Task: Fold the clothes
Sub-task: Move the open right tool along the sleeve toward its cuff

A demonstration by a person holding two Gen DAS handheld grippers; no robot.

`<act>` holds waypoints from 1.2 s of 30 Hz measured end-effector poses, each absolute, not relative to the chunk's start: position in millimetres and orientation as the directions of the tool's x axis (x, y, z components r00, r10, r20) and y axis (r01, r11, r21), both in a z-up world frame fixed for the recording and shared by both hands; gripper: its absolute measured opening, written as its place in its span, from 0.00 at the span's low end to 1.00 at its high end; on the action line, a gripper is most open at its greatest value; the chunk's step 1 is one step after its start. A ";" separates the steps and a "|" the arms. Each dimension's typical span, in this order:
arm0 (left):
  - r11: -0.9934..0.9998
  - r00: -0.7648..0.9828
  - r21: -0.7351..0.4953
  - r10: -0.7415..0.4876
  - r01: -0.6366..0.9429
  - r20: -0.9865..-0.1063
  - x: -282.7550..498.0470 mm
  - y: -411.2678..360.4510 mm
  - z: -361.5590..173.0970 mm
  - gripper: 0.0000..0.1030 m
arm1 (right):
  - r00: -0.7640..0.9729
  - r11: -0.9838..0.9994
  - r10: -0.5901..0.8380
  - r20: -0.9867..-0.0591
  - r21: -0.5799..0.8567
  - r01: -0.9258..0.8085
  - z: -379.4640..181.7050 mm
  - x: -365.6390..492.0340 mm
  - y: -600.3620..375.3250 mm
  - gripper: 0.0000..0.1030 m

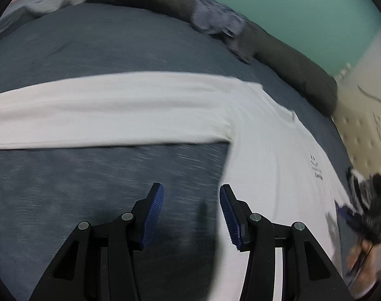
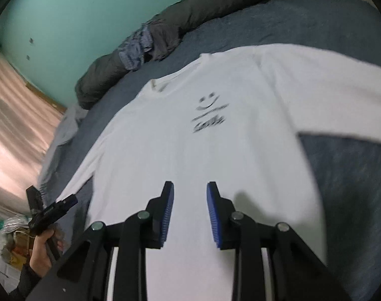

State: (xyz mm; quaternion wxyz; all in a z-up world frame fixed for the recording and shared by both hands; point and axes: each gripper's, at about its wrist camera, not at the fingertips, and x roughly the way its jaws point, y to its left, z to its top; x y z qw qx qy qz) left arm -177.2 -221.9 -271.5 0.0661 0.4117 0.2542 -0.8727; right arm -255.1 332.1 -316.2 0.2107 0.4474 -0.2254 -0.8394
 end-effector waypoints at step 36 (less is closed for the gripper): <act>-0.925 -0.659 -0.343 0.156 0.163 -0.736 -190.6 -121.5 -247.3 0.49 | -0.660 -0.823 -0.117 -0.742 0.445 -0.354 -280.3 -199.2 586.9 0.34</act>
